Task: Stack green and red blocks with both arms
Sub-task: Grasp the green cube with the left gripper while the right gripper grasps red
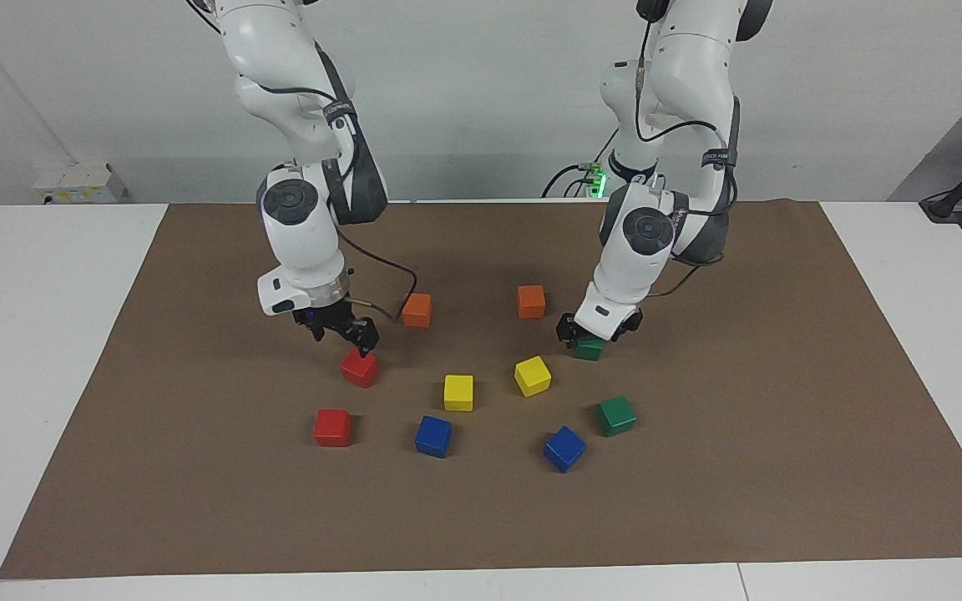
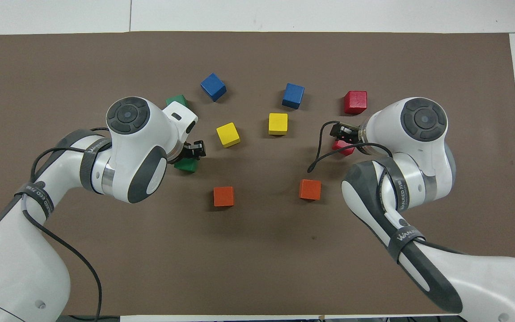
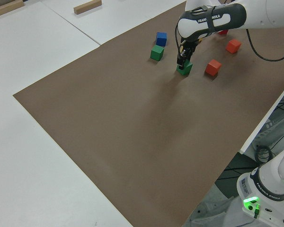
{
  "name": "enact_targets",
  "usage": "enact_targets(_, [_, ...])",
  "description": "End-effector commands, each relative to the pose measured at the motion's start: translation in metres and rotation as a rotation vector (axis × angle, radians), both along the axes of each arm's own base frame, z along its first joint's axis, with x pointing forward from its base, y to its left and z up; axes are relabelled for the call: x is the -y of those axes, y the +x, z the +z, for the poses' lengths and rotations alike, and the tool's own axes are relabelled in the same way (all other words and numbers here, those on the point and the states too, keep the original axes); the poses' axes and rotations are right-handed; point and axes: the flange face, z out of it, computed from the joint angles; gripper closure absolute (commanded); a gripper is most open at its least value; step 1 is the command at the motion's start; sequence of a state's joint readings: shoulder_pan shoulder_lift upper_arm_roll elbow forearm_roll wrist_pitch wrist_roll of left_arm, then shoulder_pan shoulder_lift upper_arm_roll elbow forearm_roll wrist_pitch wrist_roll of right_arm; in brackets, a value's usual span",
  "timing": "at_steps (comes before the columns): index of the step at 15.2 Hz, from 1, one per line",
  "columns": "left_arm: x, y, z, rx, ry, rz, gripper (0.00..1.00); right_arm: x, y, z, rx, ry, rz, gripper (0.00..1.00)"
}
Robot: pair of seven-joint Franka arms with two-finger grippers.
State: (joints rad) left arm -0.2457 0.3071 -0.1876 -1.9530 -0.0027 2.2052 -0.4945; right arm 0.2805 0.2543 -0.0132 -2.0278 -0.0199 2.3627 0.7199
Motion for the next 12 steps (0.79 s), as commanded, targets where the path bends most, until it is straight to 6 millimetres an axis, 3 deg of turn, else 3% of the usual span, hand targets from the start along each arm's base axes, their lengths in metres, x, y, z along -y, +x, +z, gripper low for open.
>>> enact_targets(1, [0.0,0.002,-0.005,-0.004,0.003,0.003,0.98,0.0,0.006,-0.012,0.015,0.02,-0.028,0.0])
enact_targets(4, [-0.015,0.008,0.009,-0.052,0.027,0.012,1.0,0.001,0.008,-0.024,0.019,0.021,-0.029,0.0])
enact_targets(7, [-0.075,0.025,0.045,-0.084,0.031,-0.014,1.0,0.001,0.011,-0.035,0.028,0.023,-0.03,0.02])
enact_targets(8, [-0.108,0.033,0.051,-0.083,0.021,-0.044,1.0,0.001,0.011,-0.036,0.027,0.022,-0.031,0.05])
enact_targets(10, [-0.163,0.046,0.052,-0.058,-0.003,-0.107,1.0,0.001,0.011,-0.037,0.025,0.022,-0.031,0.17])
enact_targets(12, [-0.202,0.058,0.052,-0.013,0.013,-0.119,1.0,0.003,0.011,-0.037,0.024,0.022,-0.034,0.42])
